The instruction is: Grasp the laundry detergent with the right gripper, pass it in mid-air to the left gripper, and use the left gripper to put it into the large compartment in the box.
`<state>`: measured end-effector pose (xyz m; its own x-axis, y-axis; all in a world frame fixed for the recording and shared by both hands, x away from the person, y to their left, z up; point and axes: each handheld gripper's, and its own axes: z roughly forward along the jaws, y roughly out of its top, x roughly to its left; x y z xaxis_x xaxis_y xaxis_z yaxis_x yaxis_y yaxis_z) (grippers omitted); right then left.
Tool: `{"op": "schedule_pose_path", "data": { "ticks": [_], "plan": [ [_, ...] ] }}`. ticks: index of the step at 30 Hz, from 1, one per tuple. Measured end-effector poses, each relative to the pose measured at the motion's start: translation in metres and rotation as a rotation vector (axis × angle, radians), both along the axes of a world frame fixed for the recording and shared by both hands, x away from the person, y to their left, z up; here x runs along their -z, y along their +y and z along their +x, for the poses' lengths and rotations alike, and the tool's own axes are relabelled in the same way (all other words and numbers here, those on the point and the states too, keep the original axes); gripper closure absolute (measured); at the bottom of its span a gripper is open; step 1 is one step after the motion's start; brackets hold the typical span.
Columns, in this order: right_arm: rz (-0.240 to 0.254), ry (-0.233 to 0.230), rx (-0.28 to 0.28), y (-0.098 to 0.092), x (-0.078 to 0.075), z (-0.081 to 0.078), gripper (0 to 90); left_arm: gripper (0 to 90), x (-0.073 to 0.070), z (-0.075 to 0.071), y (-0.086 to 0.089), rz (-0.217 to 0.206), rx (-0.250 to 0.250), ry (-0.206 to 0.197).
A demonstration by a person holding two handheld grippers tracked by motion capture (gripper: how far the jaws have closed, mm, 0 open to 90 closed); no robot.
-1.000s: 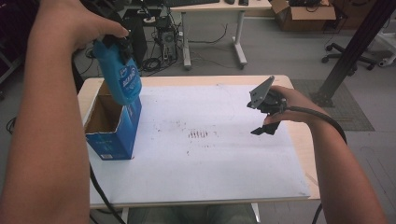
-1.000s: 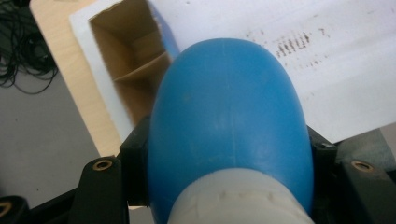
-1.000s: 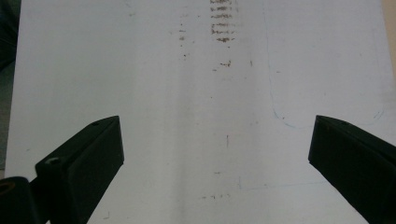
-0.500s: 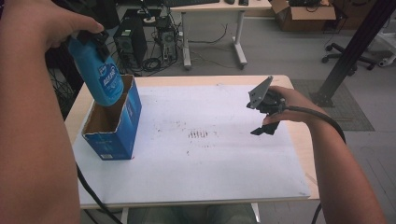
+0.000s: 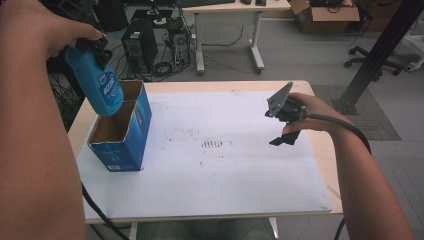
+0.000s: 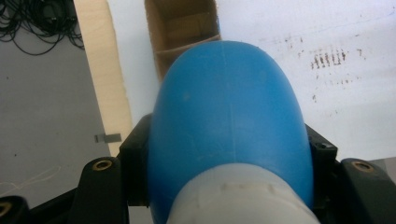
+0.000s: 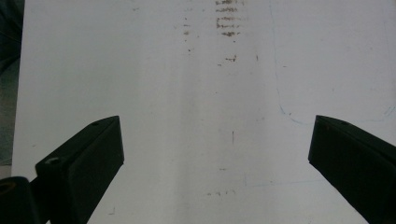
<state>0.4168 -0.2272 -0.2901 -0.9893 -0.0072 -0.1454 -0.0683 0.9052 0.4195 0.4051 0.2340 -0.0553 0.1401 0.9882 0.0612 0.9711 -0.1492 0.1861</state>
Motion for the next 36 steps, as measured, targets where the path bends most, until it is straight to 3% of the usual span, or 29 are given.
{"op": "schedule_pose_path", "data": {
  "ticks": [20,36],
  "plan": [
    [-0.011,0.014,-0.002,-0.002,-0.002,0.001,3.4,37.9,0.033,0.007,0.032,-0.013,-0.030,0.035],
    [-0.007,0.015,0.005,0.000,-0.004,0.000,3.4,37.9,0.071,0.014,0.035,-0.018,-0.021,0.064]
  ]
}}
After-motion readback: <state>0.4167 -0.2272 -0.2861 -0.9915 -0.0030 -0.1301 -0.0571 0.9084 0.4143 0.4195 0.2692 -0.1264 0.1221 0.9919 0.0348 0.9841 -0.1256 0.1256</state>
